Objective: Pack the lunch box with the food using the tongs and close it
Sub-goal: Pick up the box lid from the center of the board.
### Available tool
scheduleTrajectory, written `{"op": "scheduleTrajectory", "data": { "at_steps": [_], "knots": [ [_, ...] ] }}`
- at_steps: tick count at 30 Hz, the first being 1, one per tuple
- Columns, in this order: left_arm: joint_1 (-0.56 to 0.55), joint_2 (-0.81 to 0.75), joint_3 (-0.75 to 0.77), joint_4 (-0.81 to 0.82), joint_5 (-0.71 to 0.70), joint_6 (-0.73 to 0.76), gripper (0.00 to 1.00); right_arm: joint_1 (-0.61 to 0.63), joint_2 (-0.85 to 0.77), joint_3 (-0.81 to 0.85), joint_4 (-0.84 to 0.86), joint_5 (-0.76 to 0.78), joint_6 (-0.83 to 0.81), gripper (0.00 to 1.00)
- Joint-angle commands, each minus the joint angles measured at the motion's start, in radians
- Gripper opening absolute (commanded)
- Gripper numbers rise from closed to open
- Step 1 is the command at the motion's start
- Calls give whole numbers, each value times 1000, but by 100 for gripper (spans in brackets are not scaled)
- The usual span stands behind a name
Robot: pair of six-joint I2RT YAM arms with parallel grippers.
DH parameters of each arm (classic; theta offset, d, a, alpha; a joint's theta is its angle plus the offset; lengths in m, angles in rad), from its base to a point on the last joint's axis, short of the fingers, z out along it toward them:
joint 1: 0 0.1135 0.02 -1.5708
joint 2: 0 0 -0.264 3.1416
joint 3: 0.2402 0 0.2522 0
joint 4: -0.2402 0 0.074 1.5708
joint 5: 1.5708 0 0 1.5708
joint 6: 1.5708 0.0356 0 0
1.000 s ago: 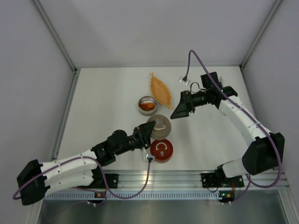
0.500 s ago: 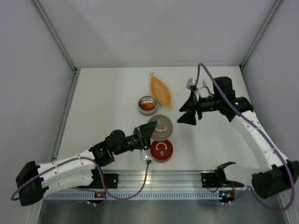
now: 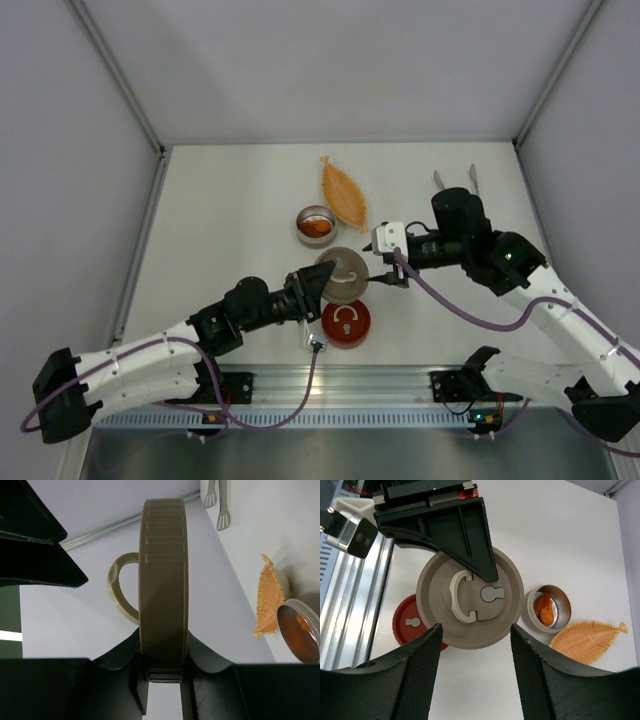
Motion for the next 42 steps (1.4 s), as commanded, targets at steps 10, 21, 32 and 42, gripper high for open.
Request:
{"op": "scheduleTrajectory", "data": {
  "at_steps": [10, 21, 32, 42],
  "knots": [
    [-6, -26, 58, -27, 41, -28, 0, 167, 121, 83, -55, 131, -162, 46],
    [-7, -53, 53, -36, 48, -48, 0, 171, 152, 50, -18, 167, -196, 38],
    [-7, -56, 52, -45, 57, -45, 0, 201, 200, 97, -23, 138, -156, 32],
    [-6, -57, 64, -42, 35, -83, 0, 234, 238, 112, -3, 171, -112, 1]
  ]
}}
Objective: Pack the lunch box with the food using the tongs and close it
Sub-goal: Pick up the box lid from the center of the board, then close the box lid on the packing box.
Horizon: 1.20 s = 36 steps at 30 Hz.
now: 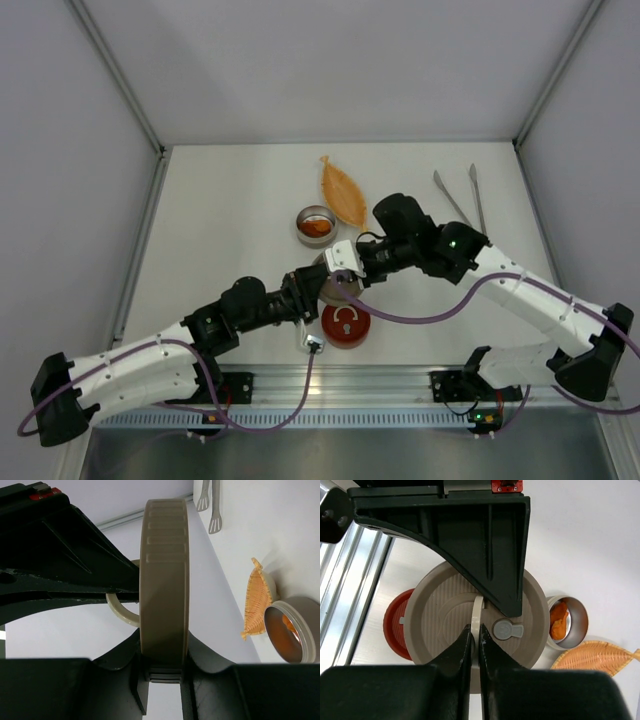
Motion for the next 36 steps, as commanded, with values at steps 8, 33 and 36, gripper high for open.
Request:
{"op": "scheduleTrajectory", "data": {
  "at_steps": [8, 33, 36],
  "knots": [
    [-6, -97, 52, -49, -56, -137, 98, -23, 61, 111, -2, 54, 3, 0],
    [399, -183, 480, -827, -201, -1625, 98, -303, 931, 912, -243, -41, -287, 0],
    [454, -145, 484, -835, -125, -1739, 98, -292, 959, 910, -226, -41, -302, 0]
  ]
}}
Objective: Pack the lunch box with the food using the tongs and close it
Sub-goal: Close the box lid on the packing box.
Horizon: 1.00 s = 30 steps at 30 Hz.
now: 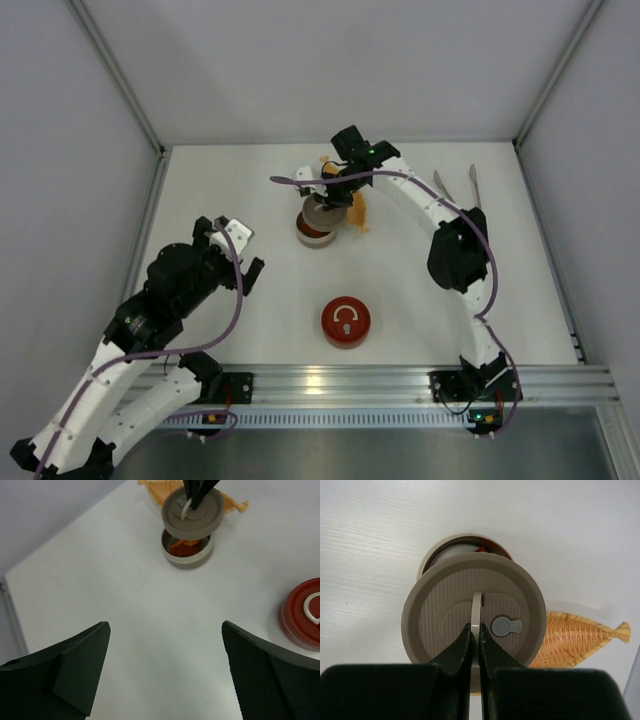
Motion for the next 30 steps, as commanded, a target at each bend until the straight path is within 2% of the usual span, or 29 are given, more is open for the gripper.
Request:
{"op": "scheduleTrajectory", "data": {
  "at_steps": [1, 5, 11, 18, 30],
  "knots": [
    [56, 56, 34, -93, 164, -278, 98, 23, 15, 57, -13, -41, -66, 0],
    [160, 176, 105, -109, 291, -400, 98, 46, 45, 46, -22, -23, -103, 0],
    [307, 234, 155, -100, 490, -524, 98, 52, 75, 49, 21, -21, -122, 0],
    [349, 254, 163, -98, 498, -527, 98, 60, 105, 49, 39, -10, -154, 0],
    [350, 251, 186, -97, 492, -518, 98, 60, 128, 63, 97, -4, -145, 0]
  ]
}}
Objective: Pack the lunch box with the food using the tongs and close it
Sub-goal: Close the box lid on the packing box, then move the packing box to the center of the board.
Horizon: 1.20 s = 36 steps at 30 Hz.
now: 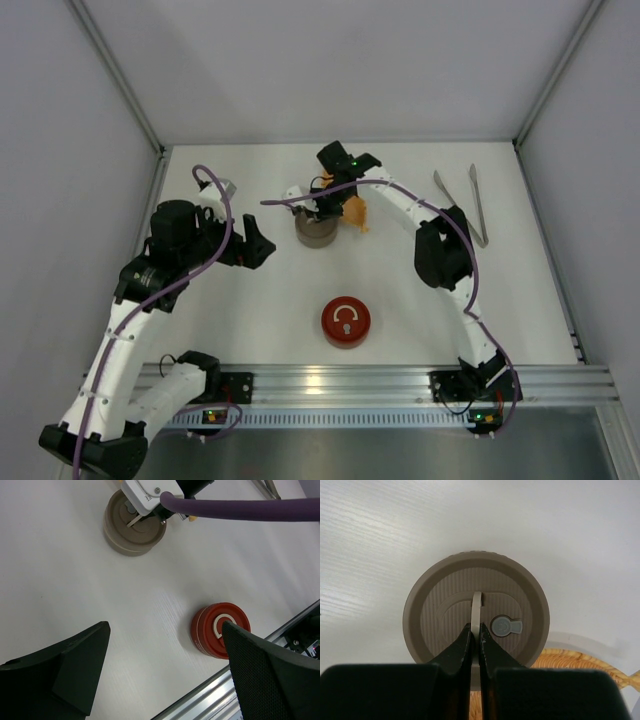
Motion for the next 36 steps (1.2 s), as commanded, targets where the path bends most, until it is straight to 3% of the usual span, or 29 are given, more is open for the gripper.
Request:
{"op": "scheduleTrajectory", "data": {
  "at_steps": [1, 10, 21, 26, 32, 36],
  "knots": [
    [6, -12, 33, 19, 19, -15, 98, 12, 25, 65, 64, -19, -22, 0],
    [6, -26, 19, 27, 19, -9, 98, 1, 54, 114, 78, -24, 30, 0],
    [6, -30, 28, 28, -9, 4, 98, 14, 51, 51, 27, 5, 16, 0],
    [6, -44, 34, 16, -62, -19, 98, 55, -43, -183, 180, 152, 323, 0],
    [8, -42, 54, 31, -104, -70, 98, 60, -205, -458, 315, 205, 679, 0],
    [8, -32, 66, 44, -116, -96, 98, 66, -256, -533, 352, 229, 927, 0]
  ]
}}
